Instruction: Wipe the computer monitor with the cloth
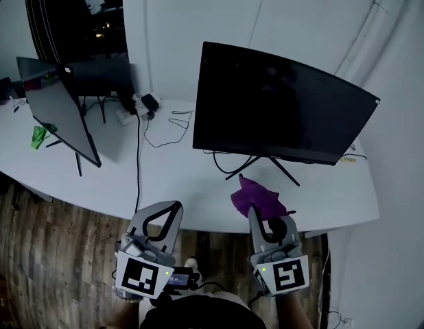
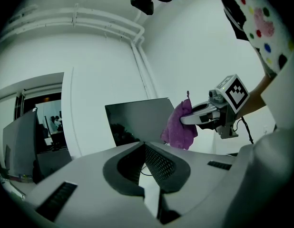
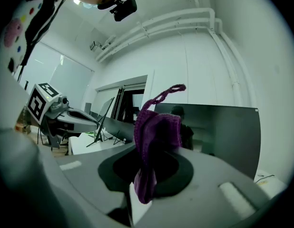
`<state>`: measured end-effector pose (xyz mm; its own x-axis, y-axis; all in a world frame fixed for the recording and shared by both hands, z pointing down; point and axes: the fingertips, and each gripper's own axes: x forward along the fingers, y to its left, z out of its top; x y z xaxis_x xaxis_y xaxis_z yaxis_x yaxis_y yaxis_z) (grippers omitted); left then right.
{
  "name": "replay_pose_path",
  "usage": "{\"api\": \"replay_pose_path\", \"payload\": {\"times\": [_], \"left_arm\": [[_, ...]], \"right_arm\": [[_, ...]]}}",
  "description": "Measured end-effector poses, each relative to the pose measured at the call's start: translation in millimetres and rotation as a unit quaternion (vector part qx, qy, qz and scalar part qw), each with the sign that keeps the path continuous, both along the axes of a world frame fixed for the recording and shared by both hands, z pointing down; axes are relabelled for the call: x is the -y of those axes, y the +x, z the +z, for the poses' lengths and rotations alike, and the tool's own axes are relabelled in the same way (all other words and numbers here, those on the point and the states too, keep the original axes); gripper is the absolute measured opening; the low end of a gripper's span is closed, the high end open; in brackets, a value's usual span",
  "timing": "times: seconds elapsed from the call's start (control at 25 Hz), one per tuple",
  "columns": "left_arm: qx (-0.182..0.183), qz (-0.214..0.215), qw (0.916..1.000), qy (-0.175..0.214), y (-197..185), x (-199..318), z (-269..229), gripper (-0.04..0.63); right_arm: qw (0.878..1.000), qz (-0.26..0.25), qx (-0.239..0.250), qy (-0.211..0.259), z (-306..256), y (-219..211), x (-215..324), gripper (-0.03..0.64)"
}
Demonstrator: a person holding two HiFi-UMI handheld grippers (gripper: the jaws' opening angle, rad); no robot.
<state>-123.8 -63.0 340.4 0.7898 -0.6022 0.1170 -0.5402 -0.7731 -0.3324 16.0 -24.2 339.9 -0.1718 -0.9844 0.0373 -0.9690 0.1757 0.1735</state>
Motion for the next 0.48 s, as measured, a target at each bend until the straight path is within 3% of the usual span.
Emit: {"api": "replay_pose_path", "payload": {"times": [0.2, 0.48], "left_arm": [[-0.002, 0.009, 1.0, -0.002, 0, 39, -4, 0.005], [-0.011, 0.017, 0.9998, -0.004, 5, 67, -5, 0.005]], "right_arm": [[1.0, 0.006, 0.004, 0.023, -21, -5, 40, 0.058], [0.999, 0.003, -0.028, 0.021, -36, 3, 73, 0.058]]}}
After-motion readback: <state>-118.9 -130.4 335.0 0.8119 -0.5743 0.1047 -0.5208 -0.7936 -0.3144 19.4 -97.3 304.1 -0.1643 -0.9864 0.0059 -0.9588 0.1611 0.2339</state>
